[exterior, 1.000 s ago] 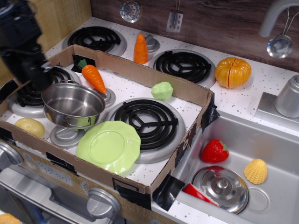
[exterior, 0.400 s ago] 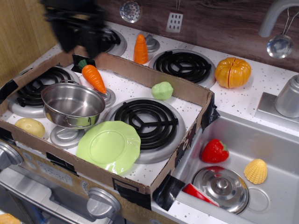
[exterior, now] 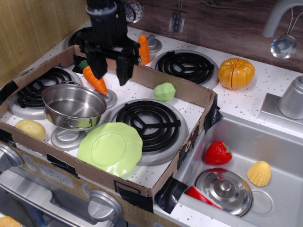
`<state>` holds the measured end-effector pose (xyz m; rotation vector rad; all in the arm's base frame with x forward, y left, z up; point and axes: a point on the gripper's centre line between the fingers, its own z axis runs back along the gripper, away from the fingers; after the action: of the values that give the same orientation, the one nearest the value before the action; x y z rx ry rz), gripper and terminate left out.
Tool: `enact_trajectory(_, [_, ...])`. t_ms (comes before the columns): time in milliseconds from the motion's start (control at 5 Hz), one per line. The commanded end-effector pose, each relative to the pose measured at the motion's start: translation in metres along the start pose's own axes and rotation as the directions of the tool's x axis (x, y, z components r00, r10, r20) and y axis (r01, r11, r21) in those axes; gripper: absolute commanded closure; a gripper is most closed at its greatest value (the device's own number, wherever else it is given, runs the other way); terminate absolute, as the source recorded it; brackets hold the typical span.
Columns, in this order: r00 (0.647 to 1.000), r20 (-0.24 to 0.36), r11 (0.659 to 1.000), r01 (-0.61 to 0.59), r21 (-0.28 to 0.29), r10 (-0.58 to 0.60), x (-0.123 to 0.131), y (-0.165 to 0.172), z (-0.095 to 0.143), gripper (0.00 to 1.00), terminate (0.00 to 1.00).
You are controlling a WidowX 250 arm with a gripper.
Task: Put broccoli in pot
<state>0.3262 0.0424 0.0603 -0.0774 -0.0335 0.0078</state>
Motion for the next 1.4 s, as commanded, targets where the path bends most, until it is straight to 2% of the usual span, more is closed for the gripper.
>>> enact_trajectory(0, [0.998, 0.056, 1.000, 0.004, 0.023, -0.006, 0.030, -0.012, 0.008, 0.00, 0.00])
enact_trajectory(200, [0.997, 0.078, 0.999, 0.008, 0.034, -0.011, 0.029, -0.027, 0.016, 0.00, 0.00])
enact_trajectory(400, [0.998, 0.064, 0.998, 0.019, 0.056, -0.023, 0.032, -0.037, 0.019, 0.00, 0.00])
enact_trajectory(800, [0.998, 0.044, 0.998, 0.034, 0.049, -0.037, 0.039, -0.049, 0.005, 0.00, 0.00])
enact_trajectory(1200, [1.000, 0.019, 0.998, -0.005, 0.065, 0.004, 0.048, -0.044, -0.016, 0.00, 0.00])
